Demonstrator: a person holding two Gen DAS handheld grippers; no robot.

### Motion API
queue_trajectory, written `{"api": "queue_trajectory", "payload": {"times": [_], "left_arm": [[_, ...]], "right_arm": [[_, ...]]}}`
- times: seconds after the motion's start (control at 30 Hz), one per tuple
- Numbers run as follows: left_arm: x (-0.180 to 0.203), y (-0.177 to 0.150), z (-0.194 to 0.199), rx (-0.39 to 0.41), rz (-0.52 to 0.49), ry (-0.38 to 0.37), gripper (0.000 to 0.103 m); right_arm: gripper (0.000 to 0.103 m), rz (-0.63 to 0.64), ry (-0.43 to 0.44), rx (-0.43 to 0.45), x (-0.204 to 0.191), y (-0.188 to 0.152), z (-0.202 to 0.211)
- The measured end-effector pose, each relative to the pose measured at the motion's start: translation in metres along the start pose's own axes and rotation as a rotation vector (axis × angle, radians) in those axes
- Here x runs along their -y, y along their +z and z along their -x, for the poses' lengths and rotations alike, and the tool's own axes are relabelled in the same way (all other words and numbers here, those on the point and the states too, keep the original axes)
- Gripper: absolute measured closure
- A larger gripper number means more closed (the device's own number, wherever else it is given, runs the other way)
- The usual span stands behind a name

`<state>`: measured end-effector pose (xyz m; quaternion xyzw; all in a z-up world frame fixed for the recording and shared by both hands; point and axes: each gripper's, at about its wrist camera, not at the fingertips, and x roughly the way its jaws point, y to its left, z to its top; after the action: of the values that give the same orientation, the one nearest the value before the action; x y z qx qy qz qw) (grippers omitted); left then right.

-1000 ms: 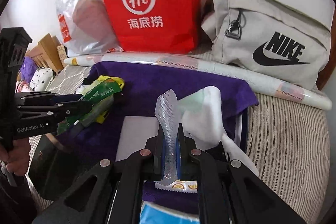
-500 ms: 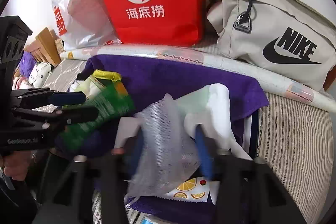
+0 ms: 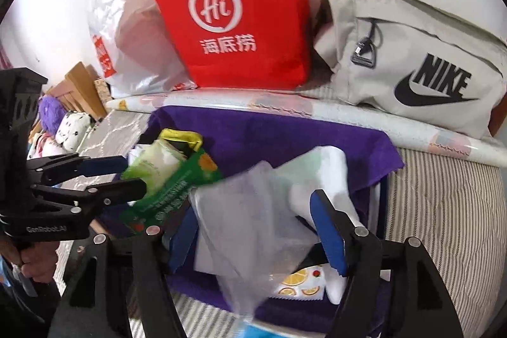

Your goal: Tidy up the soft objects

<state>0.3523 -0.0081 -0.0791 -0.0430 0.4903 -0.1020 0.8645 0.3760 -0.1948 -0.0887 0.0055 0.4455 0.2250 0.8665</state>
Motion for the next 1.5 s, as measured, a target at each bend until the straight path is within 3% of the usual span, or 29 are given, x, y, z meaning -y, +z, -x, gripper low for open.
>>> {"api": "queue_trajectory", "payload": {"times": [0.37,0.5,0.57,0.83,1.3,1.5], "left_arm": [[-0.012,-0.021,0.032,0.033,0.023,-0.004,0.044],[-0.004,-0.029,0.054,0.069,0.005,0.024,0.044],[0.001,-0.035,0.067,0.085,-0.002,0.037,0.039],[0.028,-0.070,0.132,0.174,-0.005,0.094,0.018],[0.071,-0.156,0.215,0.279,-0.020,0.127,0.015],[0.081,-0.192,0.237,0.325,-0.020,0.191,0.015]], "right_arm": [[0.031,0.053,-0.016,0.045,-0.033,0.003,0.022],[0.031,0.045,-0.071,0.070,-0.040,-0.006,0.048],[0.031,0.030,-0.077,0.090,-0.042,-0.012,0.064],[0.019,-0.050,-0.124,0.152,-0.054,-0.050,0.131],[0.017,-0.141,-0.169,0.169,-0.078,-0.128,0.209],[0.014,-0.119,-0.226,0.177,-0.095,-0.168,0.231]]}}
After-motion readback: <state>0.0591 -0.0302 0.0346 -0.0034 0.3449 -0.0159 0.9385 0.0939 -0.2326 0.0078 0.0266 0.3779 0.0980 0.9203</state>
